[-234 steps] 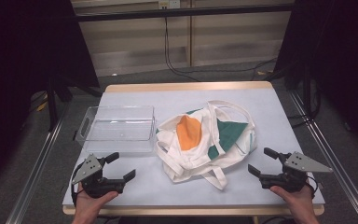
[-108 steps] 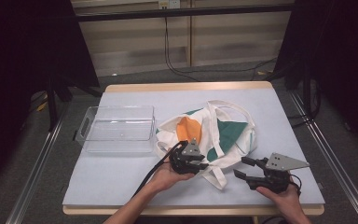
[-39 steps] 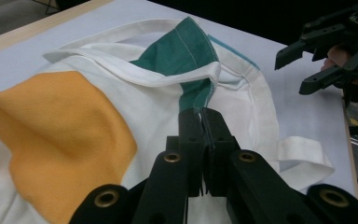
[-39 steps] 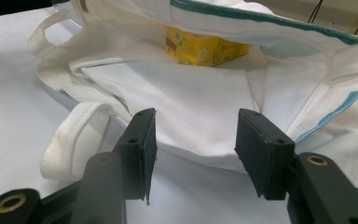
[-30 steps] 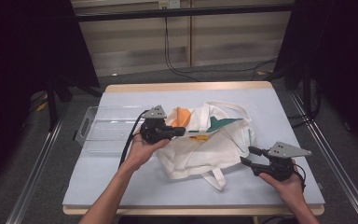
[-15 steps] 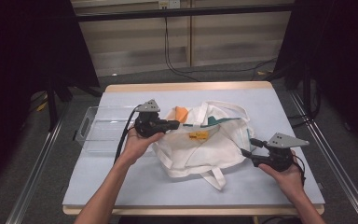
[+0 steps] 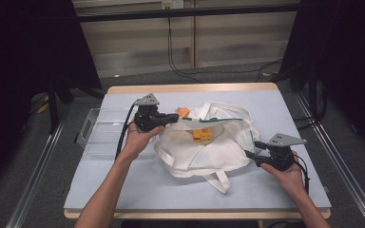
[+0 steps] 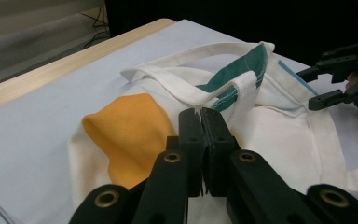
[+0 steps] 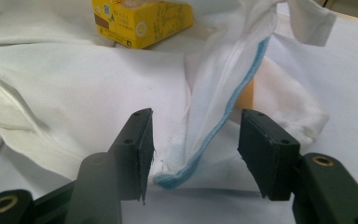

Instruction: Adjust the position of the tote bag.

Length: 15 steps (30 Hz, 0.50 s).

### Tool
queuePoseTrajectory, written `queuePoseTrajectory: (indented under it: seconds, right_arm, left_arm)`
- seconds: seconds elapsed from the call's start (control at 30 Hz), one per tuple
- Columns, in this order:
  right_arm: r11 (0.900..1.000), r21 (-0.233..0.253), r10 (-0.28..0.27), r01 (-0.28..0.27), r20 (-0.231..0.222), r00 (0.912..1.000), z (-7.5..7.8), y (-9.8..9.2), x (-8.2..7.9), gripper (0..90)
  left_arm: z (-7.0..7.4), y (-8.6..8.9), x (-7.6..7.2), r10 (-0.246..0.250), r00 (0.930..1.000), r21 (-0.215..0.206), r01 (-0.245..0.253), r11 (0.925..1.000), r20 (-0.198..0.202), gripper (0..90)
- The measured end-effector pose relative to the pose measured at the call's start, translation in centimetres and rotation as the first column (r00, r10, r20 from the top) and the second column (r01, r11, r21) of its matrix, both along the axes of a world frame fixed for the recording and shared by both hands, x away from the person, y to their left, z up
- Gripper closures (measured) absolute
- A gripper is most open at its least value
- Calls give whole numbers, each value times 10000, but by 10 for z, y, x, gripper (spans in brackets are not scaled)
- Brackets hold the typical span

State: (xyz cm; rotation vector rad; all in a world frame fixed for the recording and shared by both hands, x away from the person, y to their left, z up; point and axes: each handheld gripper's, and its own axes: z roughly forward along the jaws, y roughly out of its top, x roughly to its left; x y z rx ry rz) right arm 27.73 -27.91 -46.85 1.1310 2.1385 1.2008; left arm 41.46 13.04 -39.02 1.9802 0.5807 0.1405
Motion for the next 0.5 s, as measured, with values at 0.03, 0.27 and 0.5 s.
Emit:
queuePoseTrajectory:
  seconds: [0.03,0.27,0.5]
  right_arm:
    - [10000,10,-27,27,36,10000,0,0,1,452]
    - [9998,153,120,-119,-106,9999,1,-4,5,710]
    - [9990,298,347,-341,-196,9992,7,-11,4,875]
  left_arm:
    - [0,0,2,66,10000,-9,-66,10000,35,880]
    - [6,-3,13,112,9999,-60,-112,9999,88,881]
    - [10,2,27,345,9994,-132,-344,9993,66,882]
